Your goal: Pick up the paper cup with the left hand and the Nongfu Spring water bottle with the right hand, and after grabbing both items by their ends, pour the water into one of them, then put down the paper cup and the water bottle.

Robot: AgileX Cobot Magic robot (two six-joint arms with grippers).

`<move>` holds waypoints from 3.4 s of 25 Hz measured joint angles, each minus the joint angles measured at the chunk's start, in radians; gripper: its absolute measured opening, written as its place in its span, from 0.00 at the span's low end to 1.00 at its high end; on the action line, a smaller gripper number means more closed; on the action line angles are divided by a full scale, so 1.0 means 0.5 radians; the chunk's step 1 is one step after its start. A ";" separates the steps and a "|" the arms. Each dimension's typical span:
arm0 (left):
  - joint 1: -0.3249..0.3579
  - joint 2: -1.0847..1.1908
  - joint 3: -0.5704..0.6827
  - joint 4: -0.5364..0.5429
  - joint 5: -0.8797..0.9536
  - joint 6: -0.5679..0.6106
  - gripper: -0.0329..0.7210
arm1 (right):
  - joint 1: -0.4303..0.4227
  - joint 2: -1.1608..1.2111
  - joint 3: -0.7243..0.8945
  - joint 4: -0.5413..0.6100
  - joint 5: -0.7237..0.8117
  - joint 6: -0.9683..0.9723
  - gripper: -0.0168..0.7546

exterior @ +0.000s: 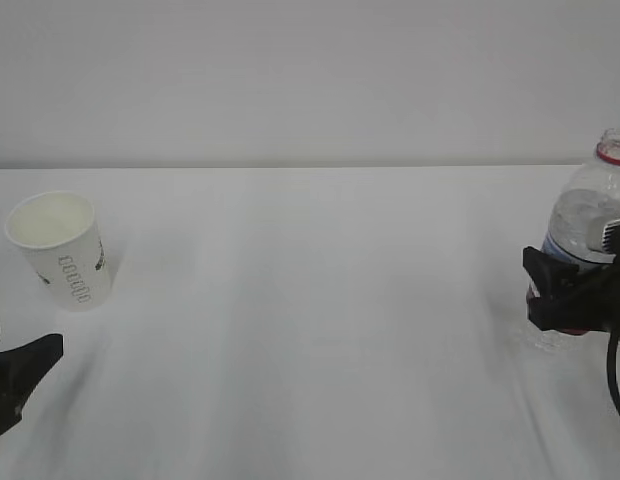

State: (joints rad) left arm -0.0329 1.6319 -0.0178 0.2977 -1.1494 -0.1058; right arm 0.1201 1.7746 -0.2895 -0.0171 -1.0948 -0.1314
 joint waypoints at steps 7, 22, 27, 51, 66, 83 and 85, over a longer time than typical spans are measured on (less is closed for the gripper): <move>0.000 0.000 0.000 0.000 0.000 0.000 0.80 | 0.000 -0.174 0.101 -0.004 0.010 0.052 0.65; 0.000 0.000 0.000 -0.005 0.000 0.000 0.80 | 0.000 -0.495 0.166 -0.040 0.070 0.115 0.65; 0.000 0.000 0.000 -0.044 0.000 0.000 0.80 | 0.000 -0.581 0.169 -0.057 0.139 0.116 0.65; 0.000 0.330 -0.390 -0.169 0.000 0.000 0.91 | 0.000 -0.604 0.168 -0.139 0.166 0.231 0.65; 0.000 0.542 -0.556 -0.222 -0.003 0.000 0.94 | 0.000 -0.608 0.168 -0.145 0.166 0.235 0.65; 0.000 0.661 -0.667 -0.271 -0.007 0.023 0.94 | 0.000 -0.608 0.168 -0.188 0.166 0.239 0.65; 0.000 0.698 -0.667 -0.271 -0.007 0.023 0.94 | 0.000 -0.608 0.168 -0.188 0.166 0.239 0.65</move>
State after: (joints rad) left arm -0.0329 1.9807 -0.3514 0.1621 -1.1529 -0.0942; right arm 0.1201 1.4707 -0.2053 -0.1111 -1.0117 -0.0121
